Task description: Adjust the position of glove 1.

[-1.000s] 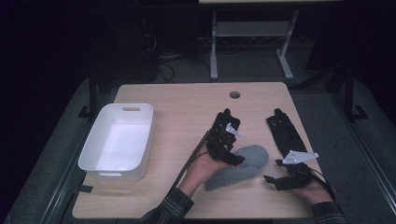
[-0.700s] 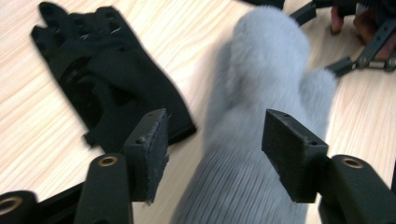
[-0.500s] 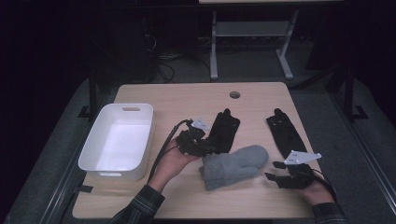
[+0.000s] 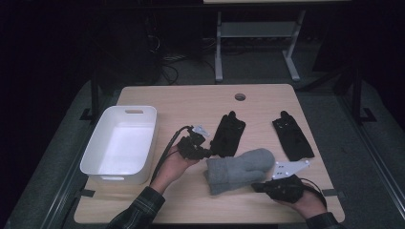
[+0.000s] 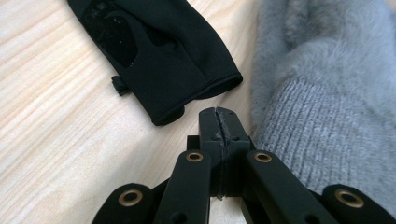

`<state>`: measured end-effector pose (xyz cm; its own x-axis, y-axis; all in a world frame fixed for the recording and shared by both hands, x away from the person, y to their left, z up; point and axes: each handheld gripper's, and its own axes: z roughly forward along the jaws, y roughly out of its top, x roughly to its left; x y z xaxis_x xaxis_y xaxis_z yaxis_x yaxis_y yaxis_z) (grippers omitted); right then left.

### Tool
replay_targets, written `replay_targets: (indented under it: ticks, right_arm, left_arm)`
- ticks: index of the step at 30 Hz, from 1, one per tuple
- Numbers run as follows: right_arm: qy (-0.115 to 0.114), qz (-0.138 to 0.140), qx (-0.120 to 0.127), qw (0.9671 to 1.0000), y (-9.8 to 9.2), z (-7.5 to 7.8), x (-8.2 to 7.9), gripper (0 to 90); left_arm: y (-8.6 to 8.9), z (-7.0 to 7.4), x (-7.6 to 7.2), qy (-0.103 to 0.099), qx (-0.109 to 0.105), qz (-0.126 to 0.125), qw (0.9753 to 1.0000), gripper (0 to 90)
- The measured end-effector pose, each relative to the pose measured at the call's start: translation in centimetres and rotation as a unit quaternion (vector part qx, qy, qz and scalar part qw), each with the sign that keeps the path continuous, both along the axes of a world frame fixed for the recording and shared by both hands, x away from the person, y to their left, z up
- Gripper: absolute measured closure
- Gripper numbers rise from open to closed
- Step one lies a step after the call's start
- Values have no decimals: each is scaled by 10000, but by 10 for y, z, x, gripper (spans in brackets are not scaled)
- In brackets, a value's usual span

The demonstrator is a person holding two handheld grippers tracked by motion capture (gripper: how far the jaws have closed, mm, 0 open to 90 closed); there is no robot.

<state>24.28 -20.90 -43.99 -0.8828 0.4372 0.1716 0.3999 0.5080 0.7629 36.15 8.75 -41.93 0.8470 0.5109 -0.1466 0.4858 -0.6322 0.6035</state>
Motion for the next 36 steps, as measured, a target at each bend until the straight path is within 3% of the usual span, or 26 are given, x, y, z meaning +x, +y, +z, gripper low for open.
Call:
replay_targets:
  ticks: [7,8,14,15,17,18,19,21,24,28,31,36]
  right_arm:
    - [-34,559,32,9984,57,0,3,900]
    - [-19,592,-15,9982,65,-1,4,900]
    - [-122,573,-268,9979,94,-8,13,900]
    - [-232,558,-357,9975,95,-8,15,900]
    - [-149,452,-306,9984,95,-8,15,900]
    - [-247,479,-376,9978,94,-8,17,900]
    - [-186,435,-321,9984,94,-8,16,900]
    - [-256,424,-274,9984,93,-6,16,900]
    - [-349,458,-213,9981,90,-1,14,900]
    - [-305,528,-182,9980,86,3,9,900]
    - [-265,532,-187,9981,83,3,6,900]
    - [-238,501,-190,9983,76,3,6,899]
  left_arm:
    - [2,-3,4,106,-99,47,9999,893]
    - [3,-3,5,122,-23,0,9999,893]
    - [2,-6,6,281,-132,-28,9995,893]
    - [1,-6,6,303,-131,-75,9994,893]
    - [0,-7,5,364,-60,-145,9992,893]
    - [0,-7,5,352,-36,-156,9993,893]
    - [-1,-7,4,377,-118,-110,9992,893]
    - [1,-5,3,417,-106,-187,9989,894]
    - [1,-1,-1,477,-272,-165,9984,894]
    - [2,2,-8,475,-243,-256,9982,894]
    - [2,-2,-12,630,-188,-328,9973,894]
    - [4,-6,-14,497,-67,-207,9985,866]
